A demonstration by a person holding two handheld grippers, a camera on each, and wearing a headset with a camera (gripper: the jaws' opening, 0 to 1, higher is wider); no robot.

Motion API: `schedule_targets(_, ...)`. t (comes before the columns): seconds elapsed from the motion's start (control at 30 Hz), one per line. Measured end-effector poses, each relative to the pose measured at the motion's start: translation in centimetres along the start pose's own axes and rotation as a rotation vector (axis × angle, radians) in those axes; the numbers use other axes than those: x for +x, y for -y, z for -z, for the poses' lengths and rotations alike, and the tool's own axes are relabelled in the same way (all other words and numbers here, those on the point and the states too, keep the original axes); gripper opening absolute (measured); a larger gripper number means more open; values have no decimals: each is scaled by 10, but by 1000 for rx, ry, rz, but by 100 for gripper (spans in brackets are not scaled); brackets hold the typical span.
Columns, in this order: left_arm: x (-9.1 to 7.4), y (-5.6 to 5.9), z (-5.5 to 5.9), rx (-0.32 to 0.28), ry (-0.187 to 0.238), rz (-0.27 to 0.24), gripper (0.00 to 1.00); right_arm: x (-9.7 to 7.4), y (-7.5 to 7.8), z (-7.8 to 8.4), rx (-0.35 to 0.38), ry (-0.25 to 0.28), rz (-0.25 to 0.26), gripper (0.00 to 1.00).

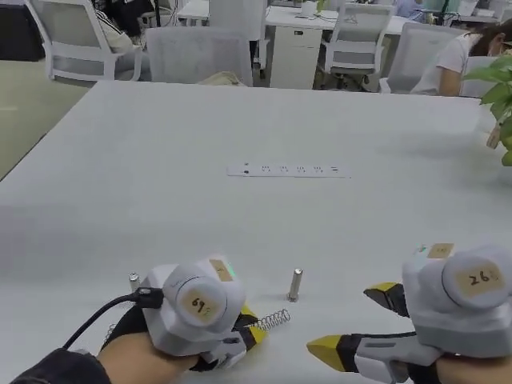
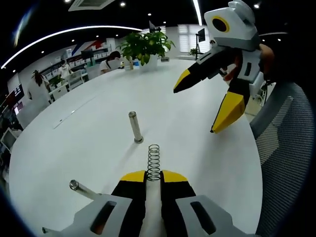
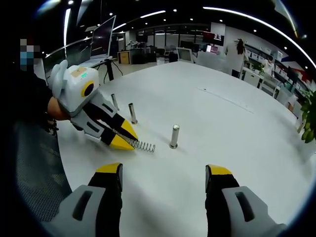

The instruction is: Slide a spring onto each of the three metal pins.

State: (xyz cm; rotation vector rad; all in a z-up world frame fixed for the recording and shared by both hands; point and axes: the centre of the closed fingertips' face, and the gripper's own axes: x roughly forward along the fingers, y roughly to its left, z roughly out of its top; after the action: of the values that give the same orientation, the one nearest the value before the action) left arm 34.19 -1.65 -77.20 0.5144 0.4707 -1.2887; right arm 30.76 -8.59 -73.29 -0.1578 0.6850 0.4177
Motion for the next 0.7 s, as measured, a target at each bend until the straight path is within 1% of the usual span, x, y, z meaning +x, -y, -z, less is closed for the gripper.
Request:
schedule_targets(0.1, -10, 5, -3, -6, 17, 18, 3, -1, -3, -2, -10, 1, -5, 67)
schedule_targets(0.23, -23, 12, -6, 1, 29, 36, 3, 0, -8, -4, -22, 3, -15, 66)
schedule_targets(0.33, -33, 16, -6, -16, 42, 49, 3, 0, -10, -5, -32, 6, -22, 65)
schedule_targets(0.53, -52, 28, 0, -17, 51, 77, 3, -2, -18, -11, -40, 24, -47, 64)
schedule_targets(0.7, -67, 30, 3, -20, 65, 87, 3, -3, -25, -16, -52, 36, -68, 63)
